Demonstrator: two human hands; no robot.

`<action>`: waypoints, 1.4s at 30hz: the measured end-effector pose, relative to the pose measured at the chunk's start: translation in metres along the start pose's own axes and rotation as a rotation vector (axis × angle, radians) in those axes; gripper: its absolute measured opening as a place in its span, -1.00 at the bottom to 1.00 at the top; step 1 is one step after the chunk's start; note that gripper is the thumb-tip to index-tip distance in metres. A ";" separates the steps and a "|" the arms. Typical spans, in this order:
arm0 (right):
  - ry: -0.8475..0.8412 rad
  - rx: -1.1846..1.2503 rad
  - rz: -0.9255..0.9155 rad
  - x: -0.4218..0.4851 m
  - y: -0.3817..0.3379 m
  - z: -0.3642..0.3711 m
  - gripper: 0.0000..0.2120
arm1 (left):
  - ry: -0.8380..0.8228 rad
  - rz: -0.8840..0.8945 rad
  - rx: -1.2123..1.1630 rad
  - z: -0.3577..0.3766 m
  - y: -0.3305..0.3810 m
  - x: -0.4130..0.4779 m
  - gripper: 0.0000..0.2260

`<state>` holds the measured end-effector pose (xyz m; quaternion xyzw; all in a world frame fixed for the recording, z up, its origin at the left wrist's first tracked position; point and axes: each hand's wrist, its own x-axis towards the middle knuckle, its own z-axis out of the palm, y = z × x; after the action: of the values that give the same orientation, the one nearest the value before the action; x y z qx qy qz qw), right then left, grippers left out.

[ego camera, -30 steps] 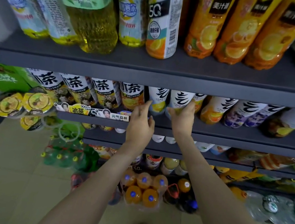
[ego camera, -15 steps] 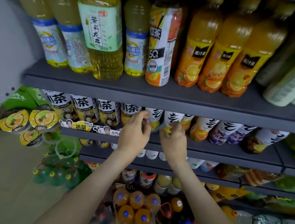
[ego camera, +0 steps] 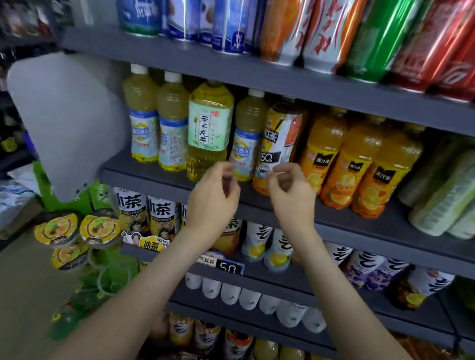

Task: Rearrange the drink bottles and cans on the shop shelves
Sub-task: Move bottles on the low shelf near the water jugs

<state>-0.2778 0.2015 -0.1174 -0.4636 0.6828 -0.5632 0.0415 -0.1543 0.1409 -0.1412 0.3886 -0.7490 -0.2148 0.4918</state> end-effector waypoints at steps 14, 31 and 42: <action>-0.055 0.049 -0.007 0.023 -0.031 0.023 -0.79 | 0.110 -0.256 0.155 -0.005 -0.007 0.071 -0.12; -0.372 0.306 0.016 -0.029 -0.028 -0.005 -0.33 | 0.131 -0.128 0.054 -0.017 0.027 -0.037 -0.39; -0.065 0.366 0.378 -0.113 0.060 -0.206 -0.62 | -1.026 -0.302 -0.463 0.073 0.135 -0.105 -0.49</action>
<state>-0.3682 0.4255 -0.1439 -0.3305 0.6421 -0.6446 0.2510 -0.2481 0.3018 -0.1369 0.2196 -0.7612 -0.6016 0.1022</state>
